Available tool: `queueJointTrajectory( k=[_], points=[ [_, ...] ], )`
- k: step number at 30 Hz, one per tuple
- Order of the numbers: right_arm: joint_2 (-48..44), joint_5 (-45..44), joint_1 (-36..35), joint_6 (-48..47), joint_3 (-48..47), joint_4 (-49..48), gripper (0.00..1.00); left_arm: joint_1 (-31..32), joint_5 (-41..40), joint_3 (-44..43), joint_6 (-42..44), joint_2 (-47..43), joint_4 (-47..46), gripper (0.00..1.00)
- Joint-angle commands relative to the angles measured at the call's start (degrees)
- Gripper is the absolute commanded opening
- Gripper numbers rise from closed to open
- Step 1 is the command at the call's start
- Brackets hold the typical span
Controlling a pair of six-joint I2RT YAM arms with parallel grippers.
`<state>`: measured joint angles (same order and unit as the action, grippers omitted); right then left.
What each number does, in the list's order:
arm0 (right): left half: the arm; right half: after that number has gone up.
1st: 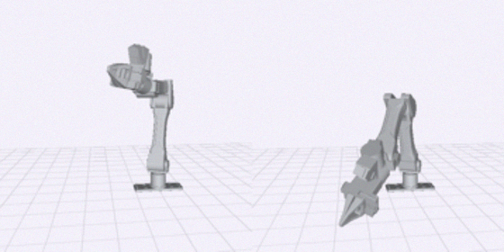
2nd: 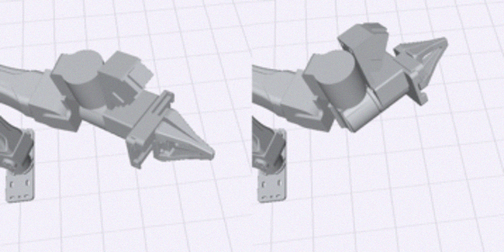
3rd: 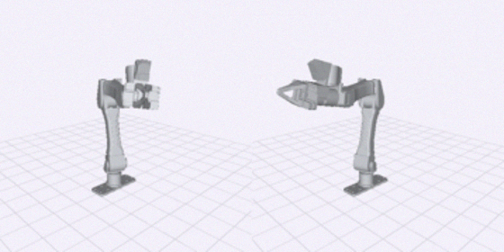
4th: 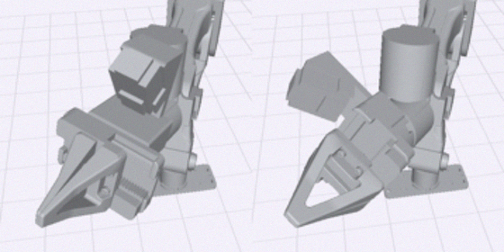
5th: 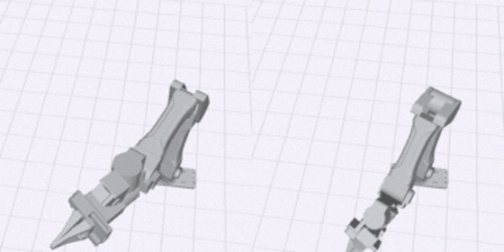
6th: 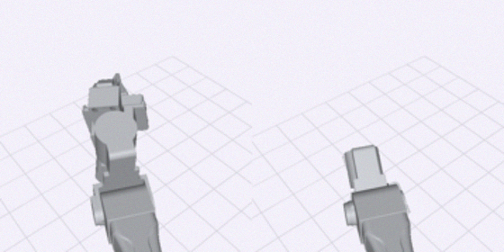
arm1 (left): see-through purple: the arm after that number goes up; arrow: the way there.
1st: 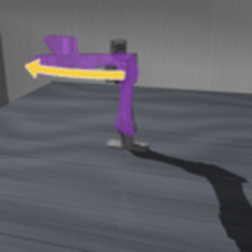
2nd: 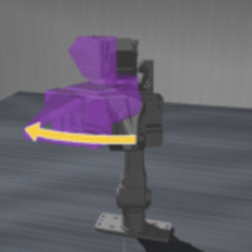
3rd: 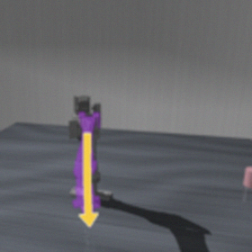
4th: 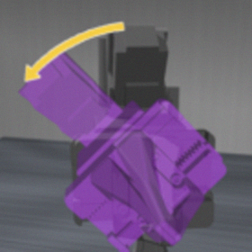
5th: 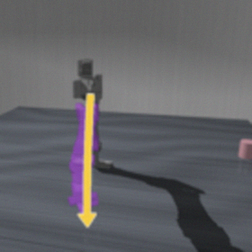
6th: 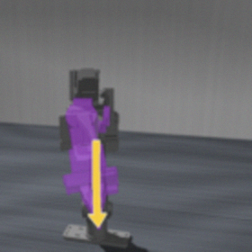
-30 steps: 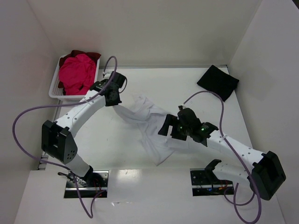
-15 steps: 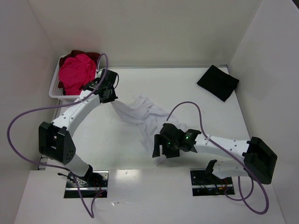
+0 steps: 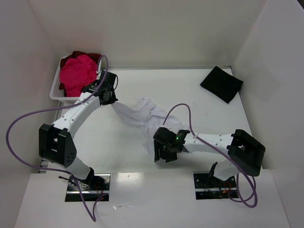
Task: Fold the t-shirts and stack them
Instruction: Flatten out the tshirt
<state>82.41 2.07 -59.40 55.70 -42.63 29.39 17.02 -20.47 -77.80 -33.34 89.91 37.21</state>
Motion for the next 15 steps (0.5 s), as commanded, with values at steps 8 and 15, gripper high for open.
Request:
queueJointTrajectory(
  k=[8,15],
  points=[
    [5.7,-2.2,-2.8,0.0,-4.0,1.1,0.60,-1.4,1.8,2.3,2.1,-2.3,-3.2,0.00],
    [8.5,-2.2,-4.4,-1.6,-5.3,1.6,0.51,-2.4,2.4,2.8,2.1,-2.8,-3.7,0.00]
  ],
)
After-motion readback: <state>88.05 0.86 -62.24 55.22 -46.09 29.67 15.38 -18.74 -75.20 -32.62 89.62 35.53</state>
